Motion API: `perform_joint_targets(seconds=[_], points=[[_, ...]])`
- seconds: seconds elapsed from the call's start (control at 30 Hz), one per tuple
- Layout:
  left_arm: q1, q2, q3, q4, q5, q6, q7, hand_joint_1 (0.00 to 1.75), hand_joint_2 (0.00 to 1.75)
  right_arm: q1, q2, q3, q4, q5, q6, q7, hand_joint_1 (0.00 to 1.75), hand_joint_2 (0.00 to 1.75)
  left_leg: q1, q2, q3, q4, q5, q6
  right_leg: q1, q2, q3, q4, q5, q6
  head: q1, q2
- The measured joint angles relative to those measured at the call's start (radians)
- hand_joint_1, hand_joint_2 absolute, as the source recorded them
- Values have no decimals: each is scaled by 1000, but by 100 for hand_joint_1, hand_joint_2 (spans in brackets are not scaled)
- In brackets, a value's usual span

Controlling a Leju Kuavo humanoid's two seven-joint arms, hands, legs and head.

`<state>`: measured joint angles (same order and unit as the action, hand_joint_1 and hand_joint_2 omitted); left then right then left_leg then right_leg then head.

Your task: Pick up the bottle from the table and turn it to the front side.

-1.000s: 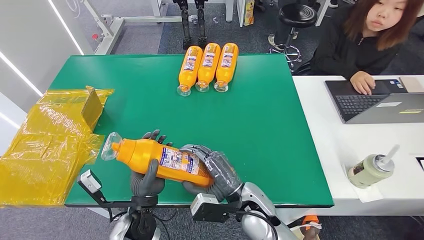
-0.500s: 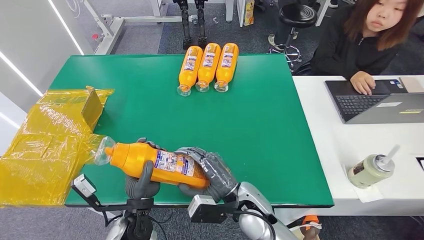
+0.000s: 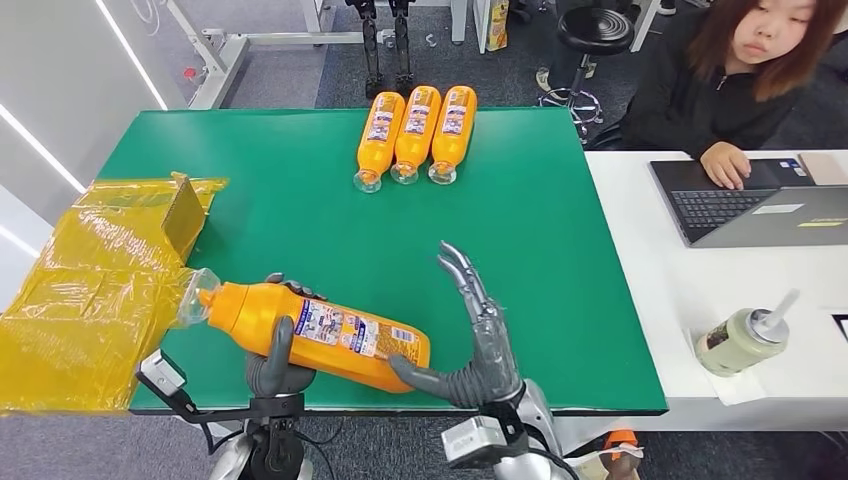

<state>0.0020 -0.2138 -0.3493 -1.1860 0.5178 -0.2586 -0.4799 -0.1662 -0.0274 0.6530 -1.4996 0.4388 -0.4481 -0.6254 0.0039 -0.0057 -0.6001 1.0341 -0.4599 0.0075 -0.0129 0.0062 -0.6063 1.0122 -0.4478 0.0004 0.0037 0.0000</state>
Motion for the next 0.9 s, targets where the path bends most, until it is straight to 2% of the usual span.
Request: perform_joint_targets(seconds=[0.1,0.2,0.3,0.4,0.53,0.6,0.77,0.9], points=[[0,1,0,0,-42,41,-24,175,175,42,1,-20,-42,-22,-55,-20,0,175,0,0,0,0,0,0,0,0,0,0,0,0,0,0],[-1,5,-3,0,-177,135,-75,175,175,91,1,-39,-80,-24,-85,-28,0,175,0,0,0,0,0,0,0,0,0,0,0,0,0,0],[-10,21,-13,-1,-472,333,-139,175,175,132,1,-51,-107,-20,-99,-34,0,175,0,0,0,0,0,0,0,0,0,0,0,0,0,0],[-23,43,-16,-5,-760,483,-144,175,175,154,1,-58,-120,-20,-99,-35,0,175,0,0,0,0,0,0,0,0,0,0,0,0,0,0],[-27,94,-16,-34,-1223,657,-59,175,175,178,-3,-61,-133,-20,-92,-35,0,175,0,1,0,0,0,0,0,0,0,0,0,-1,0,0],[-26,124,-16,-47,-1406,719,-4,175,175,187,-8,-62,-137,-23,-88,-36,0,175,0,1,0,0,0,0,0,0,0,0,0,-1,0,0],[-43,200,-16,-36,-1705,804,126,175,175,173,-23,-61,-129,-59,-75,-41,0,175,0,1,0,0,0,0,0,0,0,1,0,-1,0,0],[-88,268,-14,40,-1825,850,200,175,175,136,-37,-61,-104,-98,-75,-56,0,175,0,1,1,0,1,-1,0,0,0,1,0,-1,0,0]])
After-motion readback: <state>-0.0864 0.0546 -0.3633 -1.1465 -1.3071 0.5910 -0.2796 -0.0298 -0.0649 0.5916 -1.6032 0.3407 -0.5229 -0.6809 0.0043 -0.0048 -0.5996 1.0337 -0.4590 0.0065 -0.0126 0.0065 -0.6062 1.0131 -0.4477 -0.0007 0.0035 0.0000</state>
